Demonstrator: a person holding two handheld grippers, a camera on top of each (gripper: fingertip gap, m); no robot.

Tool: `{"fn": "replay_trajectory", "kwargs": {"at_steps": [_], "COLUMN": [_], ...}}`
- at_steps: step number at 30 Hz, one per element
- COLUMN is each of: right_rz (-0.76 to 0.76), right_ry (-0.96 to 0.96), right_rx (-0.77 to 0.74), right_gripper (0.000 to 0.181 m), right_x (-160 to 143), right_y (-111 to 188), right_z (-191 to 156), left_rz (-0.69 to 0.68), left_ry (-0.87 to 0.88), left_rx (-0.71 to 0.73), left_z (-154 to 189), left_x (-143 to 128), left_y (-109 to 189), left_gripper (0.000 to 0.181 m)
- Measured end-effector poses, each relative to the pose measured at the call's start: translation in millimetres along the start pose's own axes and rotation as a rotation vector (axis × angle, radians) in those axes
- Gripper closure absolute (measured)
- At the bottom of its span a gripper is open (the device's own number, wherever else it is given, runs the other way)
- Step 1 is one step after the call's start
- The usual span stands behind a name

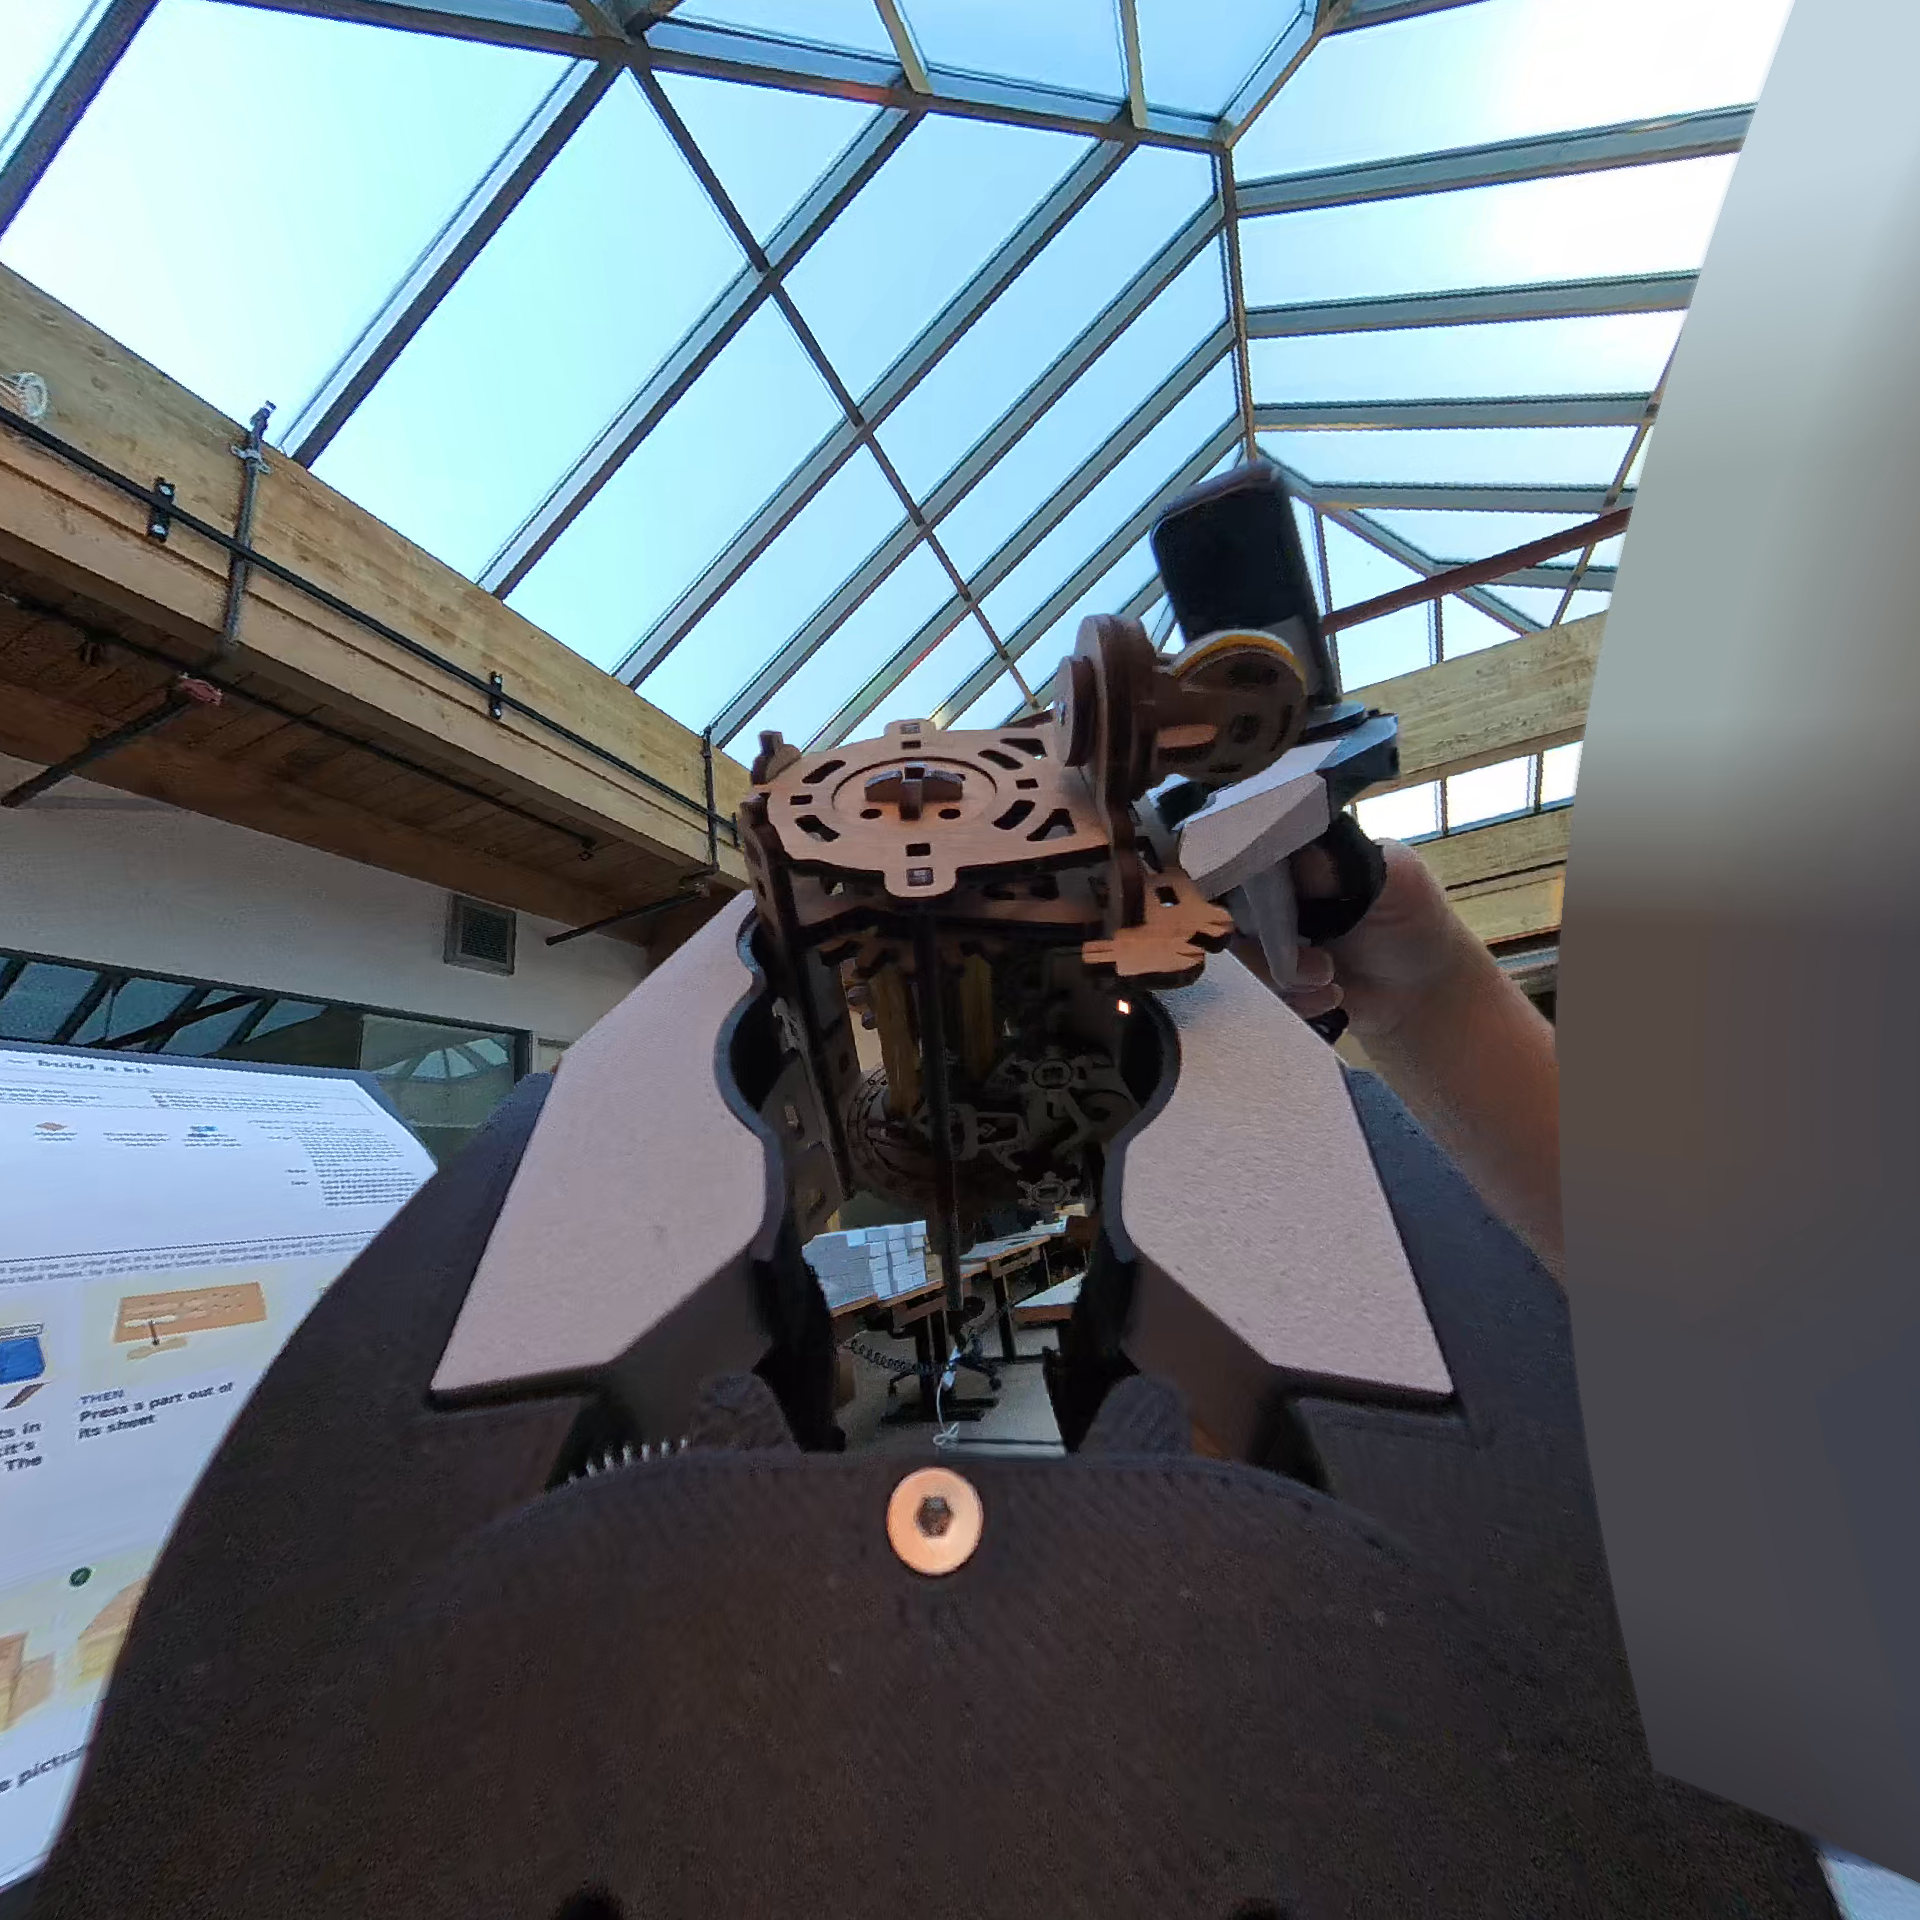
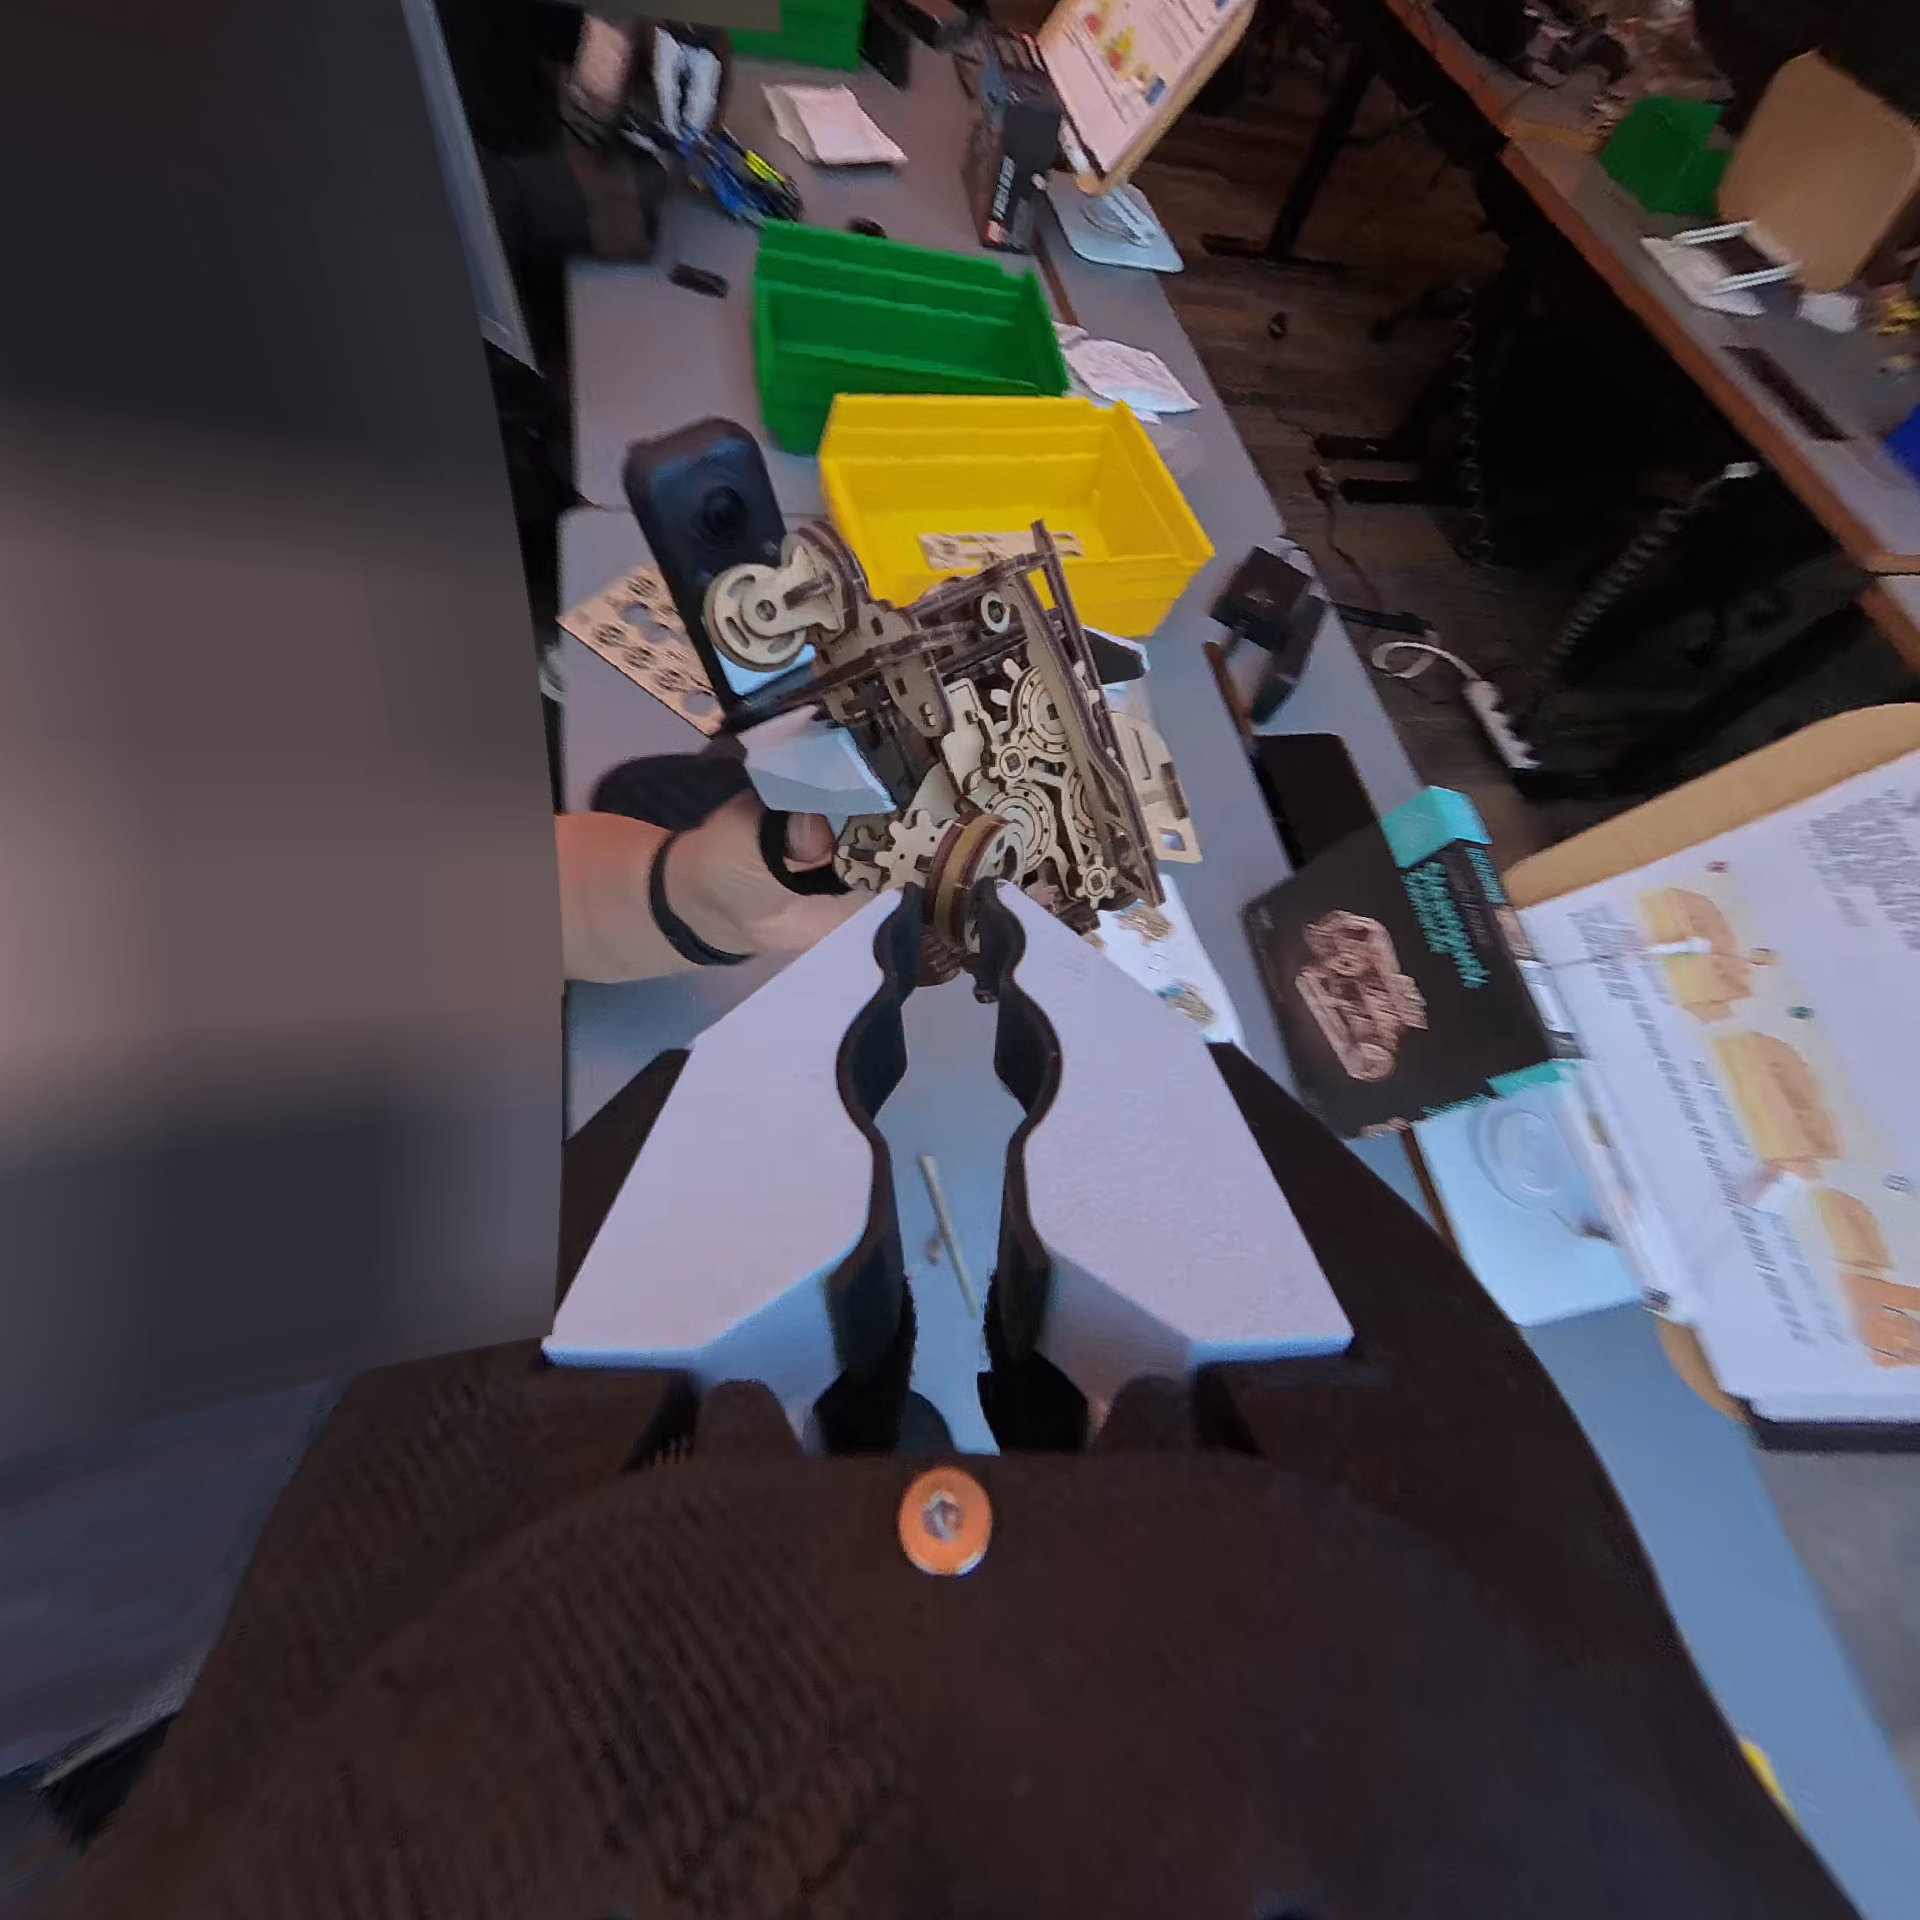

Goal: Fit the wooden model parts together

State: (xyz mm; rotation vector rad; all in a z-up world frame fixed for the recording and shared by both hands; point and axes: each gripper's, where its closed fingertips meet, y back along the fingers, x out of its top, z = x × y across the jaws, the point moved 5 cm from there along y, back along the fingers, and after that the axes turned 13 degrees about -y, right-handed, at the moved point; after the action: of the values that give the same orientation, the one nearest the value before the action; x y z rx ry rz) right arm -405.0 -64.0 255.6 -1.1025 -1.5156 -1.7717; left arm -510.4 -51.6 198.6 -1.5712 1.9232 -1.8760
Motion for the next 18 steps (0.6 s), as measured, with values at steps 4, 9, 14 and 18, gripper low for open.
{"fn": "replay_trajectory", "kwargs": {"at_steps": [4,9,14,18], "right_rz": [-0.064,-0.112,-0.148,-0.180], "right_ry": [0.131,0.174,0.204,0.261], "right_rx": [-0.152,-0.249,-0.318,-0.359], "right_gripper": [0.172,0.172,0.172,0.172], "right_x": [-3,-5,-5,-5], "right_y": [-6,-11,-12,-12], "right_z": [-4,-6,-8,-10], "left_rz": [-0.024,-0.041,-0.048,-0.051], "left_ry": [-0.025,-0.034,-0.055,-0.056], "left_rx": [0.007,0.006,0.008,0.005], "left_z": [-1,0,0,1], "left_x": [-5,-7,-8,-8], "left_y": [0,-1,-1,-1], "left_gripper": [0.118,0.118,0.118,0.117]}}
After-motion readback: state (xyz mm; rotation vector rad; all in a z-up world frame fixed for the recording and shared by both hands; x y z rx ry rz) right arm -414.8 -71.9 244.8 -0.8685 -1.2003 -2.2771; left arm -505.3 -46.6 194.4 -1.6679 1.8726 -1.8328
